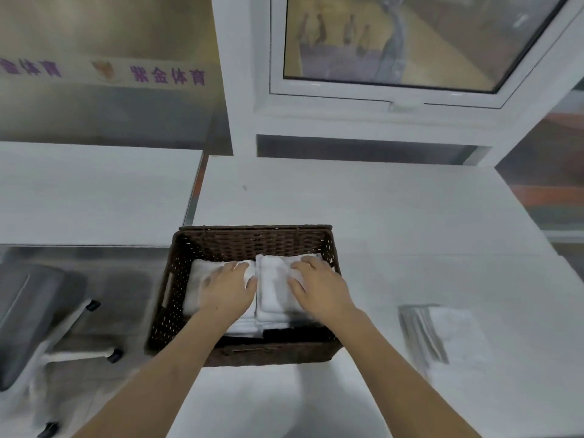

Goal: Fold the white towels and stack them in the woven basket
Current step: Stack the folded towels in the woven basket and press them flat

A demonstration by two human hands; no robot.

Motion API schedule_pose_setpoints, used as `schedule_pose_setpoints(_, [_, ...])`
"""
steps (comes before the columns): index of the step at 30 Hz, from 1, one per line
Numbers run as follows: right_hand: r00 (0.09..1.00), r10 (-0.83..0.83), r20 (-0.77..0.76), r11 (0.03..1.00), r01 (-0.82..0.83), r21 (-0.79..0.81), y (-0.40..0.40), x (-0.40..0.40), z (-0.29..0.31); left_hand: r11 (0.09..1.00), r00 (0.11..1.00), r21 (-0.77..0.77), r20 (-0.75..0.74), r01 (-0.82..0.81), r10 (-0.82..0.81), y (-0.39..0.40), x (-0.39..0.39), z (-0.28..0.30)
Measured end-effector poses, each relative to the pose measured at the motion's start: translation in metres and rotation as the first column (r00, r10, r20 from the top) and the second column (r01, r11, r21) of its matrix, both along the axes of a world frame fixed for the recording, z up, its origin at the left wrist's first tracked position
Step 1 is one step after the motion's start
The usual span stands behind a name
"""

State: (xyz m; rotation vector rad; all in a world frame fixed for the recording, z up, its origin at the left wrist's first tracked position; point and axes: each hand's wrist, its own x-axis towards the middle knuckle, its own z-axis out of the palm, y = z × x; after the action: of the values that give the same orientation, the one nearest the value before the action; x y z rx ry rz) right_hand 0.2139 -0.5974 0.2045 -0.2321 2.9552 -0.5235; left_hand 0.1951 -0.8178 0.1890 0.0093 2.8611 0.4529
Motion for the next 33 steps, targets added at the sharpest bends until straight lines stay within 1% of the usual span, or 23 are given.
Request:
schedule_pose_setpoints(1, [0.995,-0.005,-0.098,1.0,0.006,0.017,0.013,0.011,0.012,1.0,0.996,0.02,-0.092,0.013,-0.011,0.008,0.004,0.009])
schedule_pose_setpoints(3, [0.965,-0.034,-0.262,0.998,0.044,0.033,0.041,0.029,0.029,0.999,0.966,0.01,-0.253,0.05,-0.046,0.032,0.011,0.027])
schedule_pose_setpoints(6, [0.914,-0.092,-0.395,0.993,0.116,0.037,0.089,0.052,0.038,0.992,0.895,0.007,-0.431,0.126,-0.111,0.084,0.022,0.046])
schedule_pose_setpoints(9, [0.894,-0.135,-0.428,0.988,0.152,0.007,0.145,0.071,0.037,0.977,0.79,0.038,-0.595,0.211,-0.147,0.146,0.039,0.054])
schedule_pose_setpoints(10, [0.896,-0.149,-0.417,0.986,0.166,0.003,0.166,0.077,0.032,0.969,0.768,0.046,-0.619,0.243,-0.163,0.169,0.046,0.052])
schedule_pose_setpoints(12, [0.911,-0.199,-0.36,0.978,0.21,-0.01,0.214,0.088,0.016,0.956,0.768,0.043,-0.607,0.29,-0.206,0.215,0.061,0.045])
schedule_pose_setpoints(15, [0.926,-0.277,-0.256,0.958,0.285,-0.005,0.288,0.101,-0.012,0.937,0.806,0.059,-0.53,0.343,-0.262,0.277,0.077,0.021])
schedule_pose_setpoints(16, [0.929,-0.298,-0.219,0.952,0.305,-0.002,0.314,0.109,-0.022,0.931,0.819,0.036,-0.489,0.363,-0.3,0.299,0.083,0.01])
schedule_pose_setpoints(19, [0.933,-0.34,-0.117,0.94,0.342,-0.005,0.36,0.121,-0.043,0.914,0.874,-0.057,-0.277,0.401,-0.4,0.339,0.095,-0.022])
schedule_pose_setpoints(21, [0.938,-0.34,-0.067,0.94,0.342,0.01,0.386,0.126,-0.056,0.914,0.905,-0.102,-0.137,0.392,-0.403,0.367,0.106,-0.043])
schedule_pose_setpoints(23, [0.949,-0.314,-0.011,0.949,0.314,0.036,0.406,0.129,-0.068,0.928,0.93,-0.1,-0.039,0.359,-0.364,0.392,0.118,-0.059])
schedule_pose_setpoints(25, [0.953,-0.297,0.063,0.955,0.296,0.02,0.42,0.13,-0.079,0.965,0.965,-0.041,0.05,0.259,-0.257,0.414,0.125,-0.073])
schedule_pose_setpoints(26, [0.948,-0.3,0.108,0.953,0.302,0.003,0.426,0.13,-0.084,0.984,0.976,0.023,0.127,0.177,-0.178,0.423,0.125,-0.082])
schedule_pose_setpoints(27, [0.937,-0.311,0.157,0.948,0.318,-0.021,0.431,0.129,-0.09,0.994,0.97,0.091,0.229,0.067,-0.086,0.43,0.125,-0.089])
schedule_pose_setpoints(28, [0.919,-0.33,0.215,0.937,0.347,-0.047,0.436,0.129,-0.096,0.985,0.943,0.164,0.334,-0.055,-0.003,0.435,0.125,-0.096])
schedule_pose_setpoints(30, [0.868,-0.369,0.332,0.9,0.423,-0.106,0.442,0.128,-0.105,0.908,0.857,0.297,0.503,-0.295,0.114,0.441,0.123,-0.107])
schedule_pose_setpoints(31, [0.84,-0.384,0.382,0.874,0.465,-0.144,0.444,0.128,-0.11,0.857,0.818,0.334,0.553,-0.393,0.159,0.444,0.122,-0.108])
schedule_pose_setpoints(33, [0.792,-0.399,0.463,0.818,0.535,-0.211,0.446,0.125,-0.118,0.777,0.772,0.359,0.588,-0.517,0.241,0.448,0.118,-0.114])
